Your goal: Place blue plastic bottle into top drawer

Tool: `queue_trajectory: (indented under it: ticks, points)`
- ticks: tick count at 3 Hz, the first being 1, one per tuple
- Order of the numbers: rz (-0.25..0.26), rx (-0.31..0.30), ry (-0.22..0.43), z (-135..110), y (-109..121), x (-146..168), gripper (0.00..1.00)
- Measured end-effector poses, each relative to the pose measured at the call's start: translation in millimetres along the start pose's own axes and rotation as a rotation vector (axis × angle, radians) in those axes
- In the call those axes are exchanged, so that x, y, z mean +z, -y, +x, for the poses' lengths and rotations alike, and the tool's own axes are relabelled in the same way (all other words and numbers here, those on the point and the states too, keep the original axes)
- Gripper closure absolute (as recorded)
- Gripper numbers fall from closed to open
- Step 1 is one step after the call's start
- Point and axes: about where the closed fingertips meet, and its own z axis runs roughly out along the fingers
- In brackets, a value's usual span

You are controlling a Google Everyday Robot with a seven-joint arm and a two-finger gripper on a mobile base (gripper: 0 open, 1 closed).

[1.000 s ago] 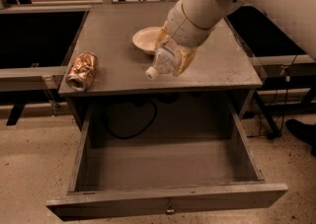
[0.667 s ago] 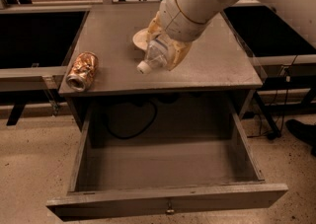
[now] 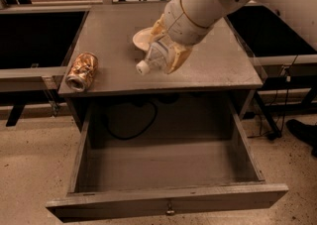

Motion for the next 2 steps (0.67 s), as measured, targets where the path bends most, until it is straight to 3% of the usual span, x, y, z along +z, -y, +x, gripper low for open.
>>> queue_trajectory:
  ticks: [2]
  points:
    - [-0.024,0.325,-0.048,16,-25,-7,1.00]
